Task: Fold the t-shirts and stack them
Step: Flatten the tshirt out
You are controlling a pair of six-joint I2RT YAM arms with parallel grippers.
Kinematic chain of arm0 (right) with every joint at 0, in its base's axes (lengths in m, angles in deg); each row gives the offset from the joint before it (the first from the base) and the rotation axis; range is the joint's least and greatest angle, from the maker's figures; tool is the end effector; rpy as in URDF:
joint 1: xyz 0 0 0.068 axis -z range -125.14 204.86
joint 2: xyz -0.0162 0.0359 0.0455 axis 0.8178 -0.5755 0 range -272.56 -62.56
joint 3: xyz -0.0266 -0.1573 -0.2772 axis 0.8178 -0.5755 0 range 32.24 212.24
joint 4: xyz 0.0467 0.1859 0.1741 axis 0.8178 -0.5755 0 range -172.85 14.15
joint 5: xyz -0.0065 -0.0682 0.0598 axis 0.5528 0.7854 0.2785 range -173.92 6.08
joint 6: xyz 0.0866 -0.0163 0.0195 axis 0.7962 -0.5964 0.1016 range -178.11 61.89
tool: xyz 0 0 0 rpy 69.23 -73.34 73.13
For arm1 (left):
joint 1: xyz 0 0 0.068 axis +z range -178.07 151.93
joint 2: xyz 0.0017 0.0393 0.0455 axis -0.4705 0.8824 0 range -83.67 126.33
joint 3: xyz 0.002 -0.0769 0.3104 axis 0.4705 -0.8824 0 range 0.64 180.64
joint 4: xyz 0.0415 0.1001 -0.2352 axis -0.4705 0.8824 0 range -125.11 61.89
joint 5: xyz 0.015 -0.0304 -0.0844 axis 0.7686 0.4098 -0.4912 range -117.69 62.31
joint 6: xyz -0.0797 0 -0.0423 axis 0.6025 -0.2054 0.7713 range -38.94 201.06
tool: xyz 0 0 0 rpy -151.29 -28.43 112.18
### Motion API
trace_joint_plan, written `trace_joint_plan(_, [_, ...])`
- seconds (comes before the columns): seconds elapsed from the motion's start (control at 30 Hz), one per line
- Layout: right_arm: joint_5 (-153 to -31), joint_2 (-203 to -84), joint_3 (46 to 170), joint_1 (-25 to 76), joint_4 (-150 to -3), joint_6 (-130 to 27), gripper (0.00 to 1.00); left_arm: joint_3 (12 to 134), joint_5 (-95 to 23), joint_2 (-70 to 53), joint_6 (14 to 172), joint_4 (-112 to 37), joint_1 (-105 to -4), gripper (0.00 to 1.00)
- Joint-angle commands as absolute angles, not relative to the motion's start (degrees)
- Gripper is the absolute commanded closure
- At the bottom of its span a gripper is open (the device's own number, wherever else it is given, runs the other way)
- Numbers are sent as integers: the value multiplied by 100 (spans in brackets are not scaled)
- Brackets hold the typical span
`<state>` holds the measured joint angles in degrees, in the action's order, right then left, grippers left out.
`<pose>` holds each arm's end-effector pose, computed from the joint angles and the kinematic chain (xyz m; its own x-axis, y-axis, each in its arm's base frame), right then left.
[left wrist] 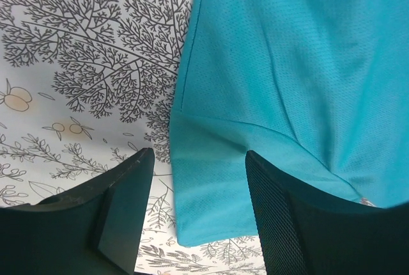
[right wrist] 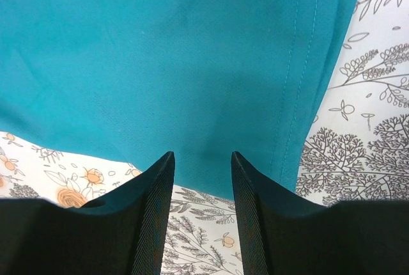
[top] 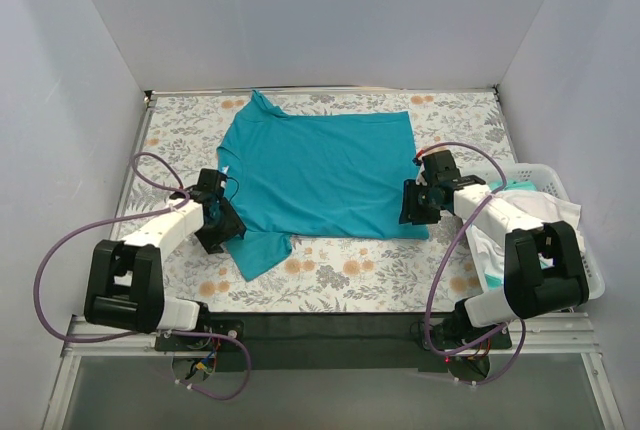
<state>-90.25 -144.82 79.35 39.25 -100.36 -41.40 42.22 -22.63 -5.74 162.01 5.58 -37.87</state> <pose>0.2755 0.0862 0.1995 -0.8884 0.0483 -0.4564 -0.0687 0.9693 0.2363 0.2181 -0.0304 0.1732 -0.2994 -0.9465 -0.1203 -0.9247 0.3189 -0.2079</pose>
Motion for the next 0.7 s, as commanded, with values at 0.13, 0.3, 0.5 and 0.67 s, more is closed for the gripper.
trace_joint_plan(0.13, [-8806,-14465,7733,3904,-10099,-4194,59,4142,-2382,-27,16201,462,-3853,56])
trace_joint_plan(0.3, [-8674,-14605,7592,3948,-10108,-4159,60,4159,-2190,132,16306,532,-3853,97])
trace_joint_plan(0.5, [-8489,-14544,7443,4404,-10222,-4062,61,4230,-2040,53,16464,743,-3835,100])
trace_joint_plan(0.67, [-8428,-14351,7364,4730,-10283,-4027,61,4309,-2048,132,16544,962,-3782,100])
